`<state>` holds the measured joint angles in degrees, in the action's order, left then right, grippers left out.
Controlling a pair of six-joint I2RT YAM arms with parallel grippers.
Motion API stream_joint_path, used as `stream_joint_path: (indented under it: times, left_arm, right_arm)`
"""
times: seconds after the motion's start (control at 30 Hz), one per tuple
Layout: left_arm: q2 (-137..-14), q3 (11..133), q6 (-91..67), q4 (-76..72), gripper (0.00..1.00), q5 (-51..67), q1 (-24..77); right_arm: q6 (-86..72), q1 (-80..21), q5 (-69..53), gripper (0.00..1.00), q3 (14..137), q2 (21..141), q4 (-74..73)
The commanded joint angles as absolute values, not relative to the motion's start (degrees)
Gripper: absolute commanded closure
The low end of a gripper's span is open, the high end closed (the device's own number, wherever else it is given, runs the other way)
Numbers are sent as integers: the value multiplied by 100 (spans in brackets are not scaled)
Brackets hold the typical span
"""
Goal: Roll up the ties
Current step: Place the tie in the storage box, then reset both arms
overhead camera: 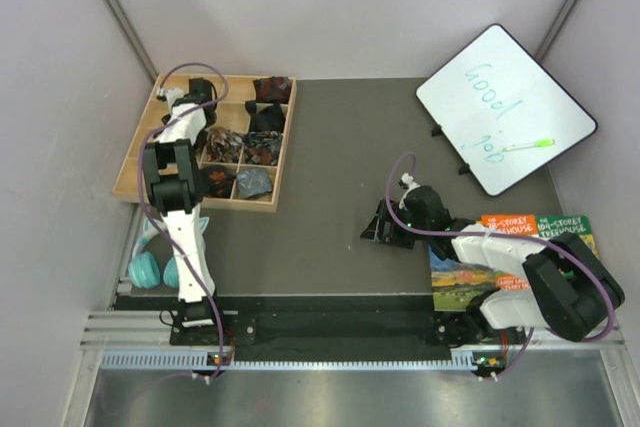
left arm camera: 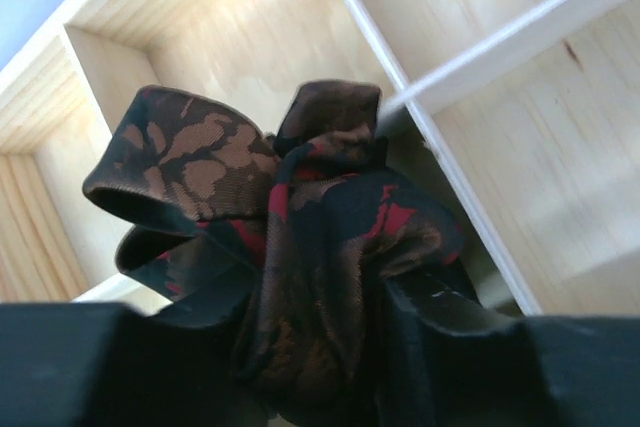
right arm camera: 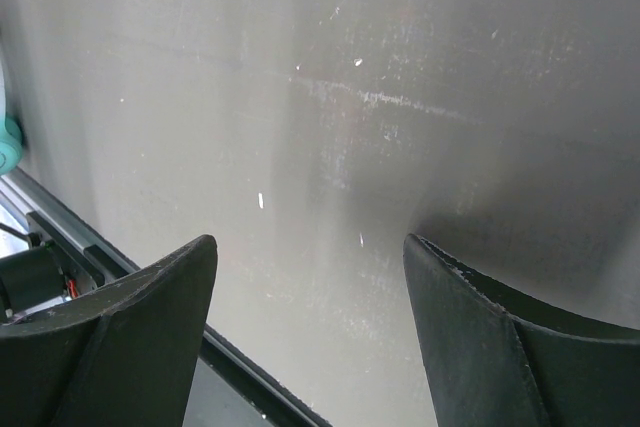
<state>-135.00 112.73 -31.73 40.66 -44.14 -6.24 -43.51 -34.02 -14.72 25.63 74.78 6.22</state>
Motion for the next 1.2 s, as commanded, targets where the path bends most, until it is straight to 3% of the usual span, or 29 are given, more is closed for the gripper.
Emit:
stream_joint_path:
  times: [0.0,0.13,0.43,0.73,0.93,1.17]
  left_arm:
    - [-13307,11048,-3524,4455,48,-4140,-510]
    - [-13237,10960,-3796,4676,27,-4192,-492]
    - [-12718,11487,-3665,4895,3,-3781,-501]
    - [-12340,11856,-3726,5334,1,-2927,-554]
    - [-11945,11488,-3753,5353,1,-2848,-632]
    - [-12182,11505,-3639,5318,1,-1672,-905]
  right_arm:
    - [-4210,-3445,-1406,24,2619,7638,352]
    - [-4166,-3445,-1450,24,2619,7646,369]
    - [-4087,-3445,-1573,24,2725,7805,351]
    - [-4061,-3445,-1617,24,2768,7875,316]
    - [-4061,-3445,-1626,24,2769,7892,308]
    - [-4052,-3445,-1652,24,2830,7980,272]
